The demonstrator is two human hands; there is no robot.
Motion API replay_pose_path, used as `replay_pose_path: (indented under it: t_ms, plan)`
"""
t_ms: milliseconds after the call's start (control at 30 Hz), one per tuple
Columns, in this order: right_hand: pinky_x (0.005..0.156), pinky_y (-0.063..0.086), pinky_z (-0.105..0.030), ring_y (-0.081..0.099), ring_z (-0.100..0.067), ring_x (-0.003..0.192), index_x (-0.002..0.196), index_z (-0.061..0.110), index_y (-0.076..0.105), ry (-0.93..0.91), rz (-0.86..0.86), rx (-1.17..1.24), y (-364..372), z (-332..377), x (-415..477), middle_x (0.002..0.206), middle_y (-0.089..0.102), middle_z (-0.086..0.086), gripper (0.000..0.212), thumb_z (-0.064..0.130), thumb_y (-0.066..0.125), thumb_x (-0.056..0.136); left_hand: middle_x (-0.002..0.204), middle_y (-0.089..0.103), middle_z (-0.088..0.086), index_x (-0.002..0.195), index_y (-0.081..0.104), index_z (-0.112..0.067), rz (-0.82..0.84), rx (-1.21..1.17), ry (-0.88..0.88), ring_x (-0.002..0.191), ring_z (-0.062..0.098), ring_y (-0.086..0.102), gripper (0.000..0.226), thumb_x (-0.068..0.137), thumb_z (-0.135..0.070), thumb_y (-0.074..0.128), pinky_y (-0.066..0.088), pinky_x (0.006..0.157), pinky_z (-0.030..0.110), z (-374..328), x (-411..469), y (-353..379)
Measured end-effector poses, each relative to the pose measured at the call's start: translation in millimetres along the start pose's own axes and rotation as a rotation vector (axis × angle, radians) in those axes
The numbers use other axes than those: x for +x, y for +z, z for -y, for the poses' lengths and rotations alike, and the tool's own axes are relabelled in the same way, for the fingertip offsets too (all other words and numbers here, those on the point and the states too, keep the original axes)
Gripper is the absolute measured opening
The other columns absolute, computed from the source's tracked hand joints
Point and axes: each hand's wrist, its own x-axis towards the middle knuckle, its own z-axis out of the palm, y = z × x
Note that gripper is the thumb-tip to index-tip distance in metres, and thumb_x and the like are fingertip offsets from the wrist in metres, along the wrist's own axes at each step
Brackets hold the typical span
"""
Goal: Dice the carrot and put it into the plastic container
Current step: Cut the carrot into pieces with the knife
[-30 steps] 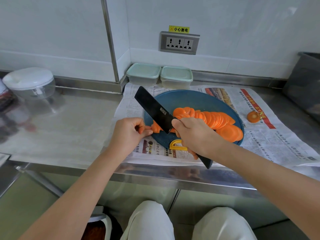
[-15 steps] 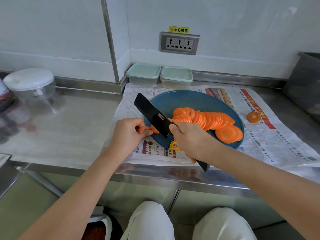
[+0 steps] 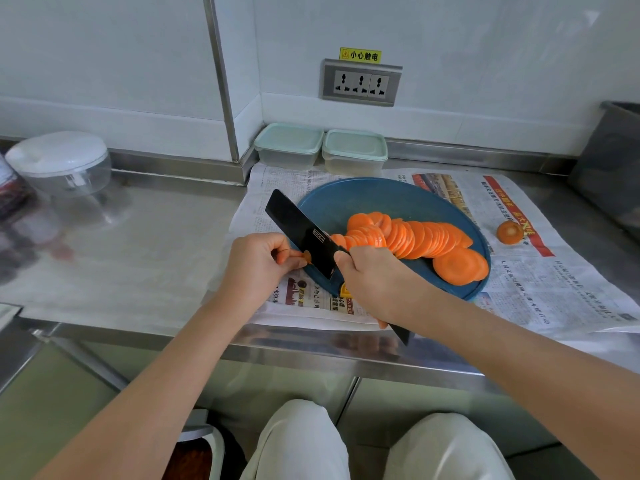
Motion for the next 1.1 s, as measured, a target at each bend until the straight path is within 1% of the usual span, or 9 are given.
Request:
replay_pose_path:
  t_ms: [100,200,333,433,567,667,767,900,1100]
  plan:
    - [0.052,0.034,-0.023,0.04,-0.012,0.055,0.076,0.014,0.039,0.018,0.016,-0.026,-0.1,1.5,2.6,0.066,0.045,-0.002,0.036,0.027,0.02,0.105,0.062,0.065,0.012,0.049,0.032,-0.021,-0.013,0.001,0.008,0.078,0.019,0.072,0.055,0.072,-0.002,0.078,0.055,0.073,0.049,-0.4,-0.3,-0.3]
    - [0.051,0.035,-0.023,0.041,-0.012,0.055,0.09,0.013,0.037,0.017,0.009,-0.024,1.6,3.4,5.1,0.066,0.044,-0.001,0.024,0.024,0.021,0.104,0.06,0.065,0.005,0.049,0.032,-0.02,-0.011,-0.014,0.023,0.077,0.013,0.072,0.055,0.071,0.0,0.079,0.057,0.073,0.044,-1.4,-2.1,-1.3]
    - [0.052,0.036,-0.025,0.041,-0.013,0.055,0.092,0.012,0.04,0.018,0.03,-0.042,1.9,3.6,6.4,0.067,0.044,-0.002,0.025,0.024,0.021,0.104,0.06,0.066,0.002,0.049,0.032,-0.02,-0.01,-0.031,0.029,0.077,0.009,0.071,0.055,0.072,0.001,0.078,0.057,0.072,0.035,-2.3,-2.2,-2.3]
    - [0.05,0.036,-0.025,0.04,-0.013,0.055,0.105,0.01,0.045,0.032,0.038,-0.079,2.4,4.4,10.8,0.068,0.04,-0.002,0.024,0.021,0.023,0.104,0.058,0.065,-0.006,0.05,0.033,-0.018,0.01,-0.053,0.018,0.077,0.004,0.071,0.053,0.073,0.001,0.077,0.056,0.071,0.027,-3.4,-3.4,-2.1]
    - [0.048,0.035,-0.027,0.034,-0.015,0.054,0.125,0.001,0.042,0.112,0.04,-0.155,5.8,11.3,15.3,0.069,0.028,-0.004,0.027,0.008,0.028,0.103,0.064,0.068,0.005,0.05,0.035,-0.018,0.01,-0.037,0.017,0.076,0.005,0.071,0.051,0.073,-0.001,0.077,0.056,0.072,0.026,-3.2,-2.6,-2.4]
    - [0.049,0.034,-0.025,0.035,-0.014,0.056,0.108,0.007,0.047,0.111,0.101,-0.012,0.0,5.1,12.4,0.069,0.031,-0.003,0.019,0.014,0.03,0.104,0.063,0.067,0.005,0.05,0.039,-0.019,0.004,-0.019,0.002,0.074,0.003,0.07,0.049,0.072,-0.002,0.079,0.054,0.069,0.021,-3.2,-2.4,-2.0]
    - [0.044,0.041,-0.03,0.043,-0.018,0.045,0.077,0.014,0.044,0.116,0.172,0.343,-17.7,-5.9,3.0,0.061,0.046,-0.008,0.034,0.026,0.028,0.104,0.06,0.062,-0.002,0.052,0.046,-0.02,0.008,0.003,-0.016,0.072,0.008,0.069,0.043,0.072,-0.002,0.079,0.053,0.067,0.023,-5.7,-3.2,-1.3]
    - [0.038,0.041,-0.023,0.042,-0.017,0.038,0.073,0.007,0.05,0.174,0.106,0.527,-37.2,-16.9,-3.8,0.047,0.048,-0.004,0.041,0.031,0.033,0.102,0.071,0.069,-0.006,0.061,0.057,-0.018,0.046,-0.027,-0.046,0.074,0.008,0.069,0.029,0.073,-0.001,0.077,0.056,0.075,0.026,-8.7,-3.8,-1.2]
    - [0.039,0.041,-0.024,0.043,-0.016,0.038,0.08,0.009,0.051,0.198,-0.033,0.575,-56.8,-37.5,-15.3,0.055,0.05,-0.004,0.038,0.037,0.036,0.101,0.073,0.07,0.0,0.068,0.062,-0.022,0.033,0.035,-0.021,0.069,0.014,0.067,0.027,0.074,-0.002,0.077,0.056,0.069,0.026,-12.5,-2.6,1.7]
